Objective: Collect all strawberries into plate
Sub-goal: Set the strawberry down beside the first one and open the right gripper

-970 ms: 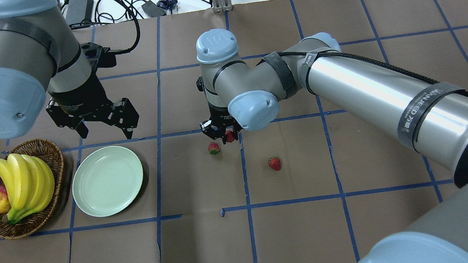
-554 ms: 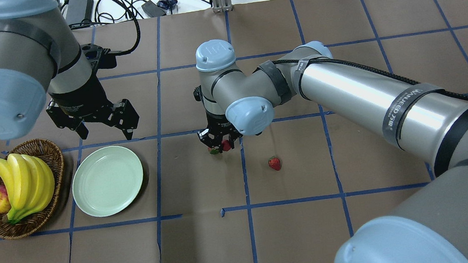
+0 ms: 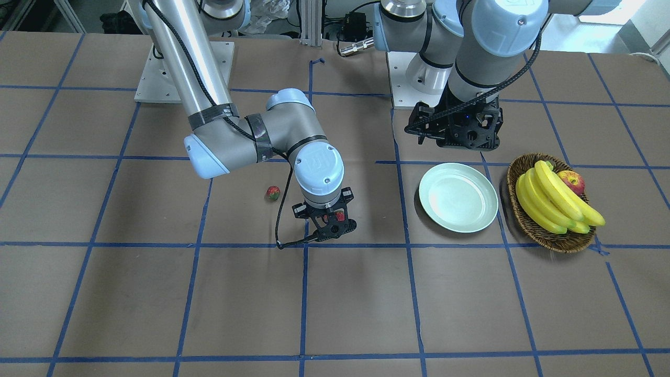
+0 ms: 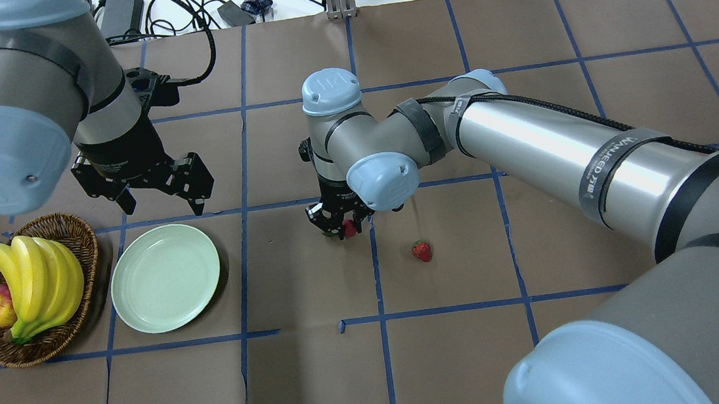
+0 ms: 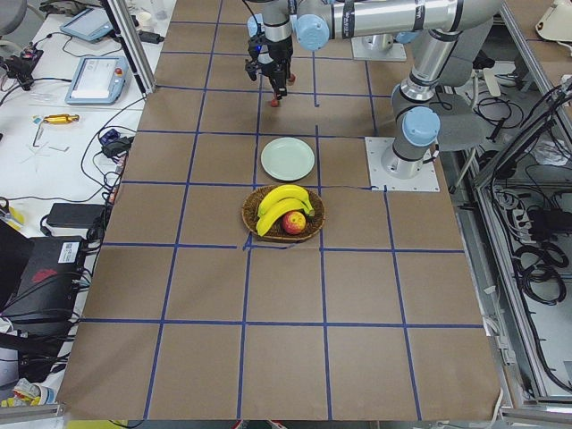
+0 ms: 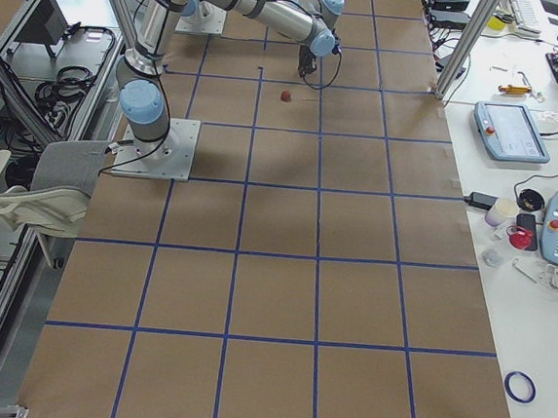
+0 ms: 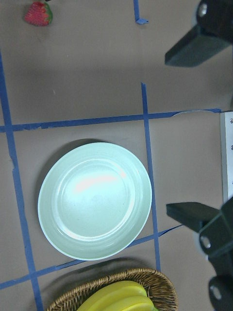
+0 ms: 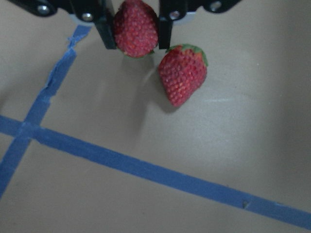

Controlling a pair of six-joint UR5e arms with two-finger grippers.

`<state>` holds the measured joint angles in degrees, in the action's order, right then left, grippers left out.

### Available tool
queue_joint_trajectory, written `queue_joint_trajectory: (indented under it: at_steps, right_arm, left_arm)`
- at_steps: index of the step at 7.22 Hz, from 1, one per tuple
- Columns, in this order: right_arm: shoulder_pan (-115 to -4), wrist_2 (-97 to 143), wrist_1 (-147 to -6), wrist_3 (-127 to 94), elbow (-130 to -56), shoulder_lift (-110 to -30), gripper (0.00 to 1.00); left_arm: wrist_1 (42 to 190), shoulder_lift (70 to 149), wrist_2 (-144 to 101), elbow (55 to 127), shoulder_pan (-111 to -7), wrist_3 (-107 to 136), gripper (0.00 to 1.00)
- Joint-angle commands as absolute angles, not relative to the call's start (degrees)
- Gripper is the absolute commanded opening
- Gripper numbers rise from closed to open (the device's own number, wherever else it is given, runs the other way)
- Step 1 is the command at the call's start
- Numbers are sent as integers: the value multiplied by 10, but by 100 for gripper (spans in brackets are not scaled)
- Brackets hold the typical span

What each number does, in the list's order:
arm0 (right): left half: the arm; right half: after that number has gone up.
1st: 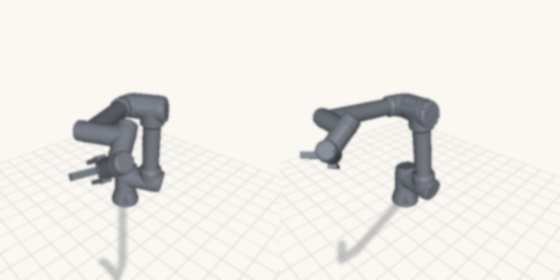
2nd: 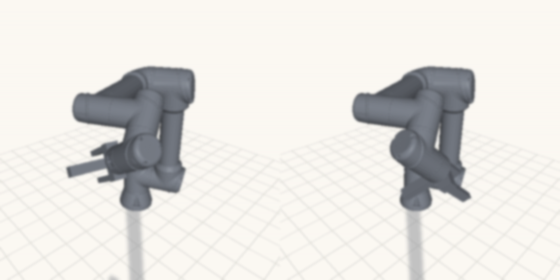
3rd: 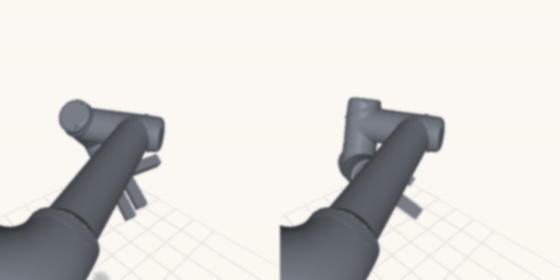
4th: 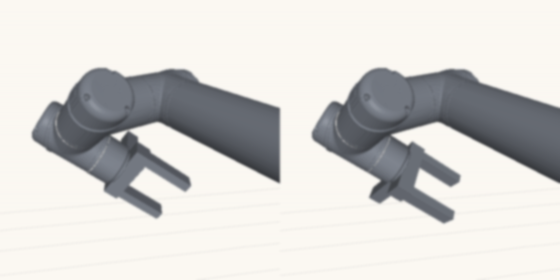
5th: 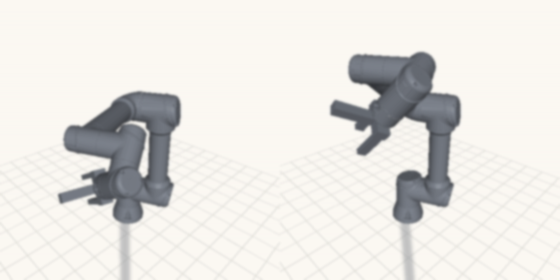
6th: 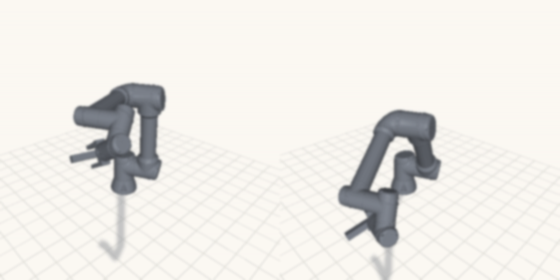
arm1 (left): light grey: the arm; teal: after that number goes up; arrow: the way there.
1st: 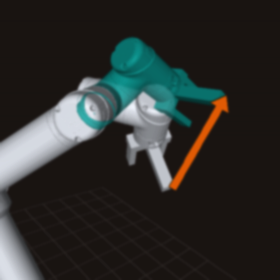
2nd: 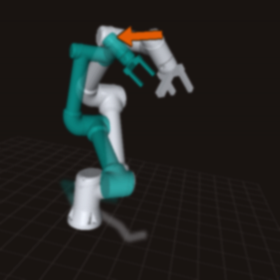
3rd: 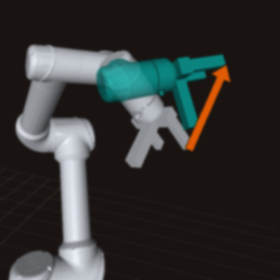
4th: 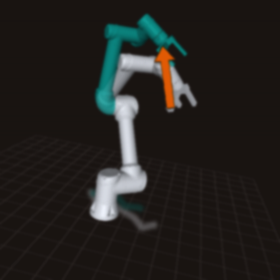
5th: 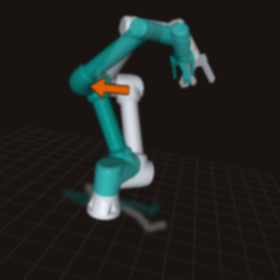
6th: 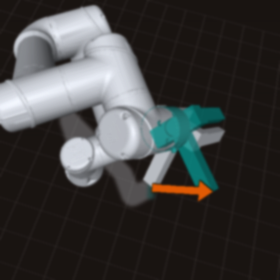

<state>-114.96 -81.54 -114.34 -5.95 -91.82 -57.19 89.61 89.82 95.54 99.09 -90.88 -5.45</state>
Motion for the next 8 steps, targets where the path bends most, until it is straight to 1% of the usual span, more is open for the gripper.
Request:
queue_joint_trajectory:
  at_steps: [1, 2, 4, 6, 8]
  right_arm:
    - [-1150, -815, -1143, -61, -918, -577, 99]
    - [-1149, -815, -1143, -64, -917, -578, 100]
    - [-1148, -825, -1126, -65, -917, -614, 100]
    - [-1138, -879, -1020, -58, -918, -662, 100]
    - [-1110, -889, -982, -22, -925, -670, 100]
  left_arm:
    - [898, 898, 955, 991, -909, -54, 100]
    - [898, 899, 955, 991, -909, -54, 100]
    - [899, 899, 956, 991, -909, -54, 100]
    - [898, 899, 956, 991, -909, -55, 100]
    - [899, 903, 956, 992, -911, -54, 100]
